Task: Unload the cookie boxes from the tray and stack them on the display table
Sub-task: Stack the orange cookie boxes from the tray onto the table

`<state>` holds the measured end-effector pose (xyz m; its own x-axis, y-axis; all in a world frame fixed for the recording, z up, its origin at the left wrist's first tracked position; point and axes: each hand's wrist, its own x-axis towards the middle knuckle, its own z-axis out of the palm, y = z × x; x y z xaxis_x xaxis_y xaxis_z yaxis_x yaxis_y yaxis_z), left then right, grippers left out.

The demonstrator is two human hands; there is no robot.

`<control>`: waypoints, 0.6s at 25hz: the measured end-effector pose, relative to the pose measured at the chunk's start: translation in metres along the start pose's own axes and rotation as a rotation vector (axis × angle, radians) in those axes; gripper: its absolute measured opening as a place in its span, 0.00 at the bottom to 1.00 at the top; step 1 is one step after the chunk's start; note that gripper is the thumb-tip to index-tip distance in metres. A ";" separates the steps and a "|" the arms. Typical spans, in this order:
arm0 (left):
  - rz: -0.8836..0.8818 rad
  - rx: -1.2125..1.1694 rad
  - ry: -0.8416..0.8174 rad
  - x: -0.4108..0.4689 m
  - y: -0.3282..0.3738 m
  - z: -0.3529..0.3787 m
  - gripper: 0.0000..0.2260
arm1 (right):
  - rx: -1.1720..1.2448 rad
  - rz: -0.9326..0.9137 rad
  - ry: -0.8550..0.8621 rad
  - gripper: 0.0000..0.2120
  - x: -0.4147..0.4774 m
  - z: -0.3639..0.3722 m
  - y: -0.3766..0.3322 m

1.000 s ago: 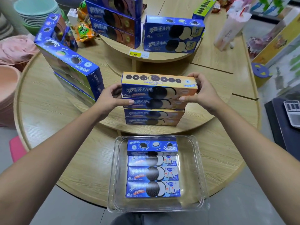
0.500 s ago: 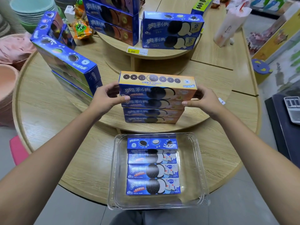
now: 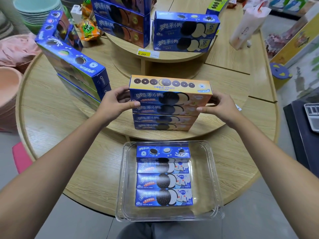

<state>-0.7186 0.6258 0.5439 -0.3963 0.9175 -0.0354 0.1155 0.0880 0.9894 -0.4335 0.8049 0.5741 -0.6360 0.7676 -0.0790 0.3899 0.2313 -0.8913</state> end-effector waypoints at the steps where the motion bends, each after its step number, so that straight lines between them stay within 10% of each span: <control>1: 0.001 0.006 -0.004 0.000 0.001 0.000 0.23 | -0.008 -0.003 0.000 0.22 0.000 0.000 0.000; 15: 0.011 0.025 -0.007 -0.005 0.004 -0.001 0.19 | -0.026 0.001 -0.010 0.21 -0.003 0.004 -0.002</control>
<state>-0.7171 0.6207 0.5479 -0.3883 0.9212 -0.0260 0.1427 0.0879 0.9859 -0.4355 0.7995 0.5746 -0.6419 0.7621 -0.0847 0.4079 0.2459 -0.8793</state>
